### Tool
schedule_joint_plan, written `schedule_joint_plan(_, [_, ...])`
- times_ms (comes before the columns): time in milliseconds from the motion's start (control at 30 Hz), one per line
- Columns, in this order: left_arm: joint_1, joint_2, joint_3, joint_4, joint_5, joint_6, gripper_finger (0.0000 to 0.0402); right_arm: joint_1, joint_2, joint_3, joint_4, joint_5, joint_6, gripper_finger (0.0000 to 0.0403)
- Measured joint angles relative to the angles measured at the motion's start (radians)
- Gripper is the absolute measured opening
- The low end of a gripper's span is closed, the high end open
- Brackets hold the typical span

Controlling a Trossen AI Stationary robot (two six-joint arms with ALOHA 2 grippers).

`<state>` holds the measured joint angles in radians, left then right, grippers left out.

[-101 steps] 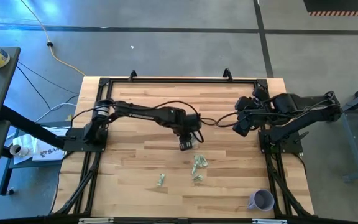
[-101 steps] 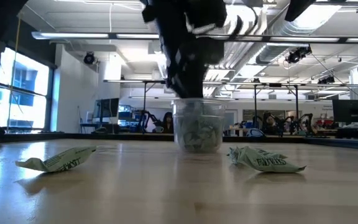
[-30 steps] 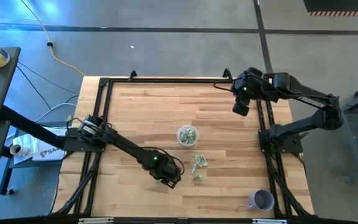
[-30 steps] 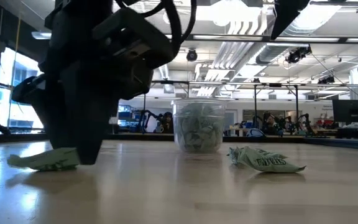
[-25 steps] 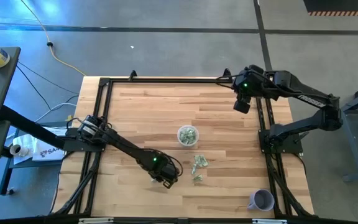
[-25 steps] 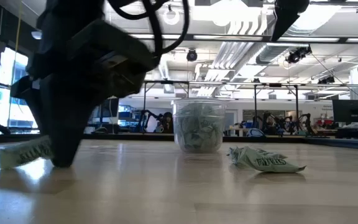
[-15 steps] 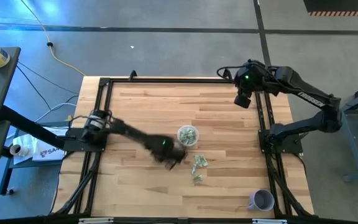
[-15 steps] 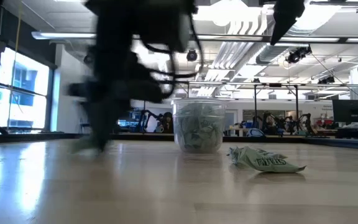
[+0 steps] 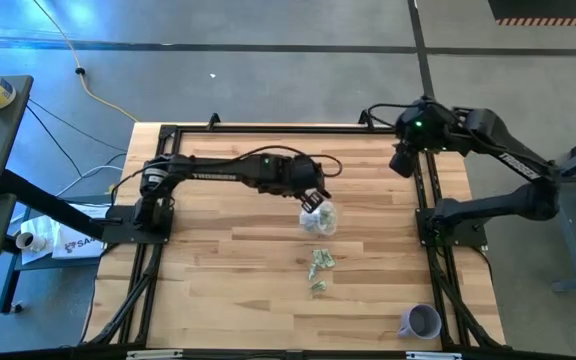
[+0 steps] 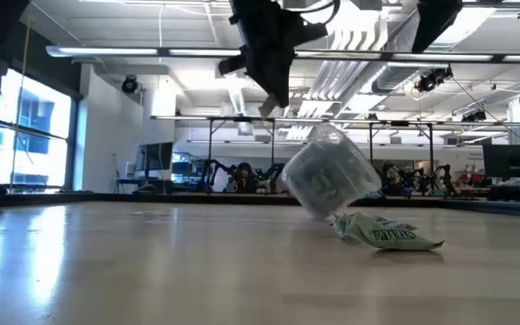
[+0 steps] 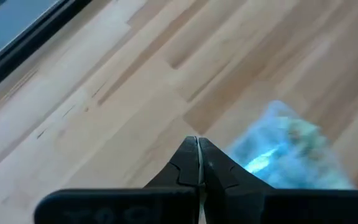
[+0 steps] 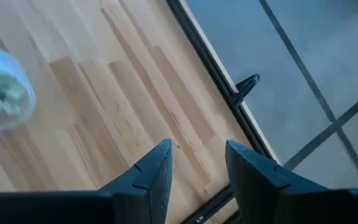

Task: Pick and place Stevia / Truvia into bins
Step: Put the white stevia packet into the transparent container

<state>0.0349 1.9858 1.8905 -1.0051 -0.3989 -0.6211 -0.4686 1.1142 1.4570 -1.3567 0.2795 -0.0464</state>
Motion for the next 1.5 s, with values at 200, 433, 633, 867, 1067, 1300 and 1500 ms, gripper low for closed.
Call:
schedule_joint_plan(200, [0.011,0.0,-0.05,0.018,0.011,-0.009,0.0032,-0.003,-0.078,-0.124,-0.022,-0.05,0.183,0.0139])
schedule_joint_plan(433, [0.004,0.0,-0.09,0.002,0.031,-0.037,0.0032,0.046,-0.205,-0.824,0.283,-0.553,0.374,0.012])
schedule_joint_plan(633, [0.003,0.014,-0.089,0.03,0.063,-0.032,0.0032,0.242,-0.25,-0.972,0.635,-0.657,0.64,0.0072])
schedule_joint_plan(867, [0.004,0.066,-0.09,-0.019,0.135,0.012,0.0032,0.357,-0.064,-0.97,1.0,-0.637,0.742,0.0029])
schedule_joint_plan(1067, [0.003,0.068,-0.087,-0.037,0.148,0.032,0.0032,0.374,0.137,-0.868,1.116,-0.618,0.648,0.0028])
schedule_joint_plan(1300, [-0.045,0.055,-0.088,-0.177,0.114,0.034,0.0032,0.326,0.403,-0.647,1.108,-0.585,0.534,0.0027])
schedule_joint_plan(1500, [-0.123,-0.004,-0.095,-0.326,-0.055,-0.04,0.0032,0.304,0.573,-0.386,1.09,-0.58,0.495,0.0027])
